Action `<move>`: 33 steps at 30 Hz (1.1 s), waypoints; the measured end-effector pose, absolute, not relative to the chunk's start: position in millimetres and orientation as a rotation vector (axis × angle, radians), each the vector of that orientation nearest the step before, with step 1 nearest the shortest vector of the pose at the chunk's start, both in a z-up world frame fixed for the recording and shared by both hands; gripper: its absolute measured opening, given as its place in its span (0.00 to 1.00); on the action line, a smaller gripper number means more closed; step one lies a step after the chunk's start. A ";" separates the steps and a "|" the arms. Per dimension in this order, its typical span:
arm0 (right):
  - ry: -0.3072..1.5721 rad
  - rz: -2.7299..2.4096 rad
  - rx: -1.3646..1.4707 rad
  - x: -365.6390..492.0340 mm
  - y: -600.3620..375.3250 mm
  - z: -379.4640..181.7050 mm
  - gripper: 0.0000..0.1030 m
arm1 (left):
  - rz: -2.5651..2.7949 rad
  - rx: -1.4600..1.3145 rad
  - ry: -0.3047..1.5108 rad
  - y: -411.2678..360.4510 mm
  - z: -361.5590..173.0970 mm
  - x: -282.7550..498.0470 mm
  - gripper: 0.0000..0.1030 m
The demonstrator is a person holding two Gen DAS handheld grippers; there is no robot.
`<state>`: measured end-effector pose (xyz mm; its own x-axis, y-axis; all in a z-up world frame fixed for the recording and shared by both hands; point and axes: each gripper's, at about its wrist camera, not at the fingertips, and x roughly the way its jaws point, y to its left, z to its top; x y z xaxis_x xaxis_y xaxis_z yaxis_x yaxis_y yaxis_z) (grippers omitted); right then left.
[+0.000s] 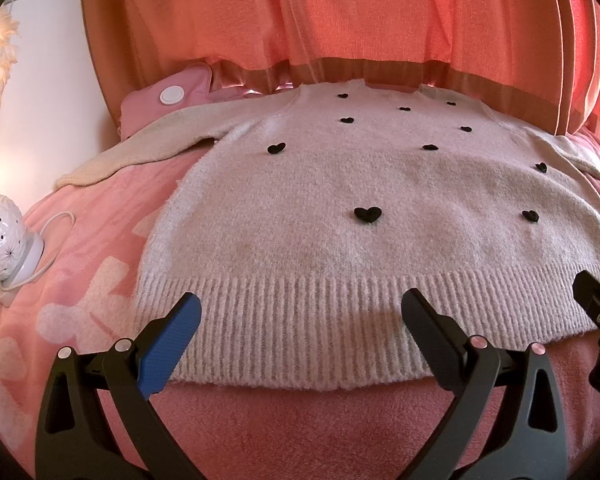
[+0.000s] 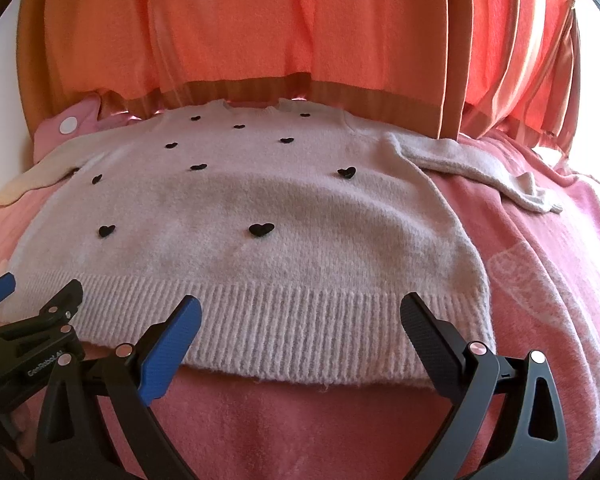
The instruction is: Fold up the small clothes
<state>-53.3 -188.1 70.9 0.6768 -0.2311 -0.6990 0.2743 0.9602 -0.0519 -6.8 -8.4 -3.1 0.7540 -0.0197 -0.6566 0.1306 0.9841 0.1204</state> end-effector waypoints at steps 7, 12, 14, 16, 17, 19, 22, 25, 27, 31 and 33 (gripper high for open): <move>0.778 -0.284 0.061 -52.9 -188.7 71.6 0.95 | -0.082 0.163 0.712 -8.6 -3.7 -7.3 0.95; 0.779 -0.284 0.063 -52.7 -188.9 71.9 0.95 | -0.082 0.163 0.712 -8.4 -3.7 -7.3 0.95; 0.778 -0.283 0.065 -52.7 -188.0 71.8 0.95 | -0.082 0.163 0.712 -8.3 -3.7 -7.3 0.95; 0.778 -0.284 0.065 -52.4 -188.0 71.3 0.95 | -0.082 0.163 0.712 -8.4 -3.6 -7.3 0.95; 0.779 -0.283 0.065 -52.1 -187.7 71.1 0.95 | -0.082 0.163 0.712 -8.2 -3.6 -7.3 0.95; 0.779 -0.283 0.066 -52.3 -188.4 71.3 0.95 | -0.083 0.162 0.712 -8.4 -3.7 -7.4 0.95; 0.779 -0.283 0.066 -52.2 -188.3 71.5 0.95 | -0.083 0.162 0.713 -8.1 -3.7 -7.3 0.95; 0.780 -0.282 0.068 -52.1 -188.3 71.7 0.95 | -0.083 0.162 0.712 -8.0 -3.7 -7.3 0.95; 0.780 -0.282 0.069 -52.0 -187.2 71.6 0.95 | -0.083 0.162 0.712 -7.8 -3.7 -7.4 0.95; 0.780 -0.281 0.067 -52.2 -188.6 73.1 0.95 | -0.082 0.160 0.712 -7.7 -3.3 -7.4 0.95; 0.781 -0.260 0.113 -51.4 -196.2 79.6 0.95 | -0.087 0.145 0.713 -7.2 -1.7 -7.8 0.95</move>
